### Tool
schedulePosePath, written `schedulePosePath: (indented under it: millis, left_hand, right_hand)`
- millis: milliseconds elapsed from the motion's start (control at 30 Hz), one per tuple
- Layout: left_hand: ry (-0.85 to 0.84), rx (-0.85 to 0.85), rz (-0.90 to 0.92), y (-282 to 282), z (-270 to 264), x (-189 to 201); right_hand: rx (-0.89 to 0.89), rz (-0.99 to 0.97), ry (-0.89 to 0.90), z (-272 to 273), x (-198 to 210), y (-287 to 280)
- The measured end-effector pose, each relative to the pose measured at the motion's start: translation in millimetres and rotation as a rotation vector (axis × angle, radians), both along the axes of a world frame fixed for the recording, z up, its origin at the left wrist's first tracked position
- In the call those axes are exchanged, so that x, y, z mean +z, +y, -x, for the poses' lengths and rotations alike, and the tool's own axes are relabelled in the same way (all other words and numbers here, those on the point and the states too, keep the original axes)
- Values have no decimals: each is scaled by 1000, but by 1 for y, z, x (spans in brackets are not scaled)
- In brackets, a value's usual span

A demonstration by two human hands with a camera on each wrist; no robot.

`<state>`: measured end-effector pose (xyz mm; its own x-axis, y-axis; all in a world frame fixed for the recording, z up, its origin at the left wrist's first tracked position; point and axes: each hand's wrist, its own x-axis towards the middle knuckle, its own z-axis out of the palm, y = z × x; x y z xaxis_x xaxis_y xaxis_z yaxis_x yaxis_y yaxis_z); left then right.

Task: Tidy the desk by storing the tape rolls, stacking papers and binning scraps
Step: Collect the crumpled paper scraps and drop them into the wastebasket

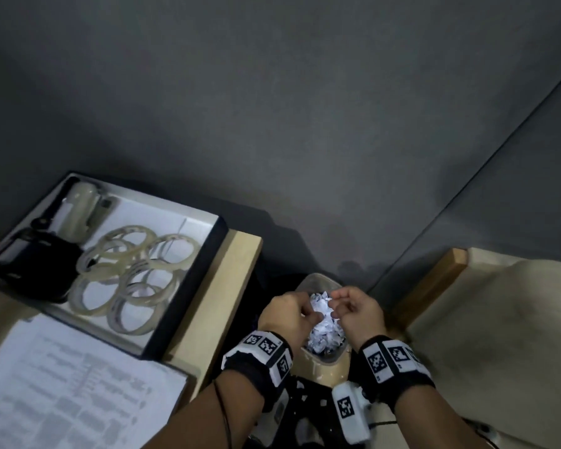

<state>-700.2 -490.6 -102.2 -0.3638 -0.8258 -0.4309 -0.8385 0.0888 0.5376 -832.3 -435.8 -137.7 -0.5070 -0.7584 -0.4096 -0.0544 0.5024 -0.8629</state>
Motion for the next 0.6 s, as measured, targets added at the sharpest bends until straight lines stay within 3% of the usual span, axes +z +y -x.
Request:
schedulePosePath:
  millis: [133, 267, 433, 600]
  left_hand:
    - [40, 1, 100, 17, -45, 36]
    - [116, 210, 166, 48, -127, 72]
    - [-11, 420, 188, 100, -248, 107]
    - [-119, 709, 137, 163, -368, 124]
  right_hand:
    - [147, 19, 63, -37, 45, -6]
    - [285, 77, 208, -99, 98, -3]
    - [559, 111, 135, -213, 131, 7]
    - [952, 119, 216, -340, 158, 33]
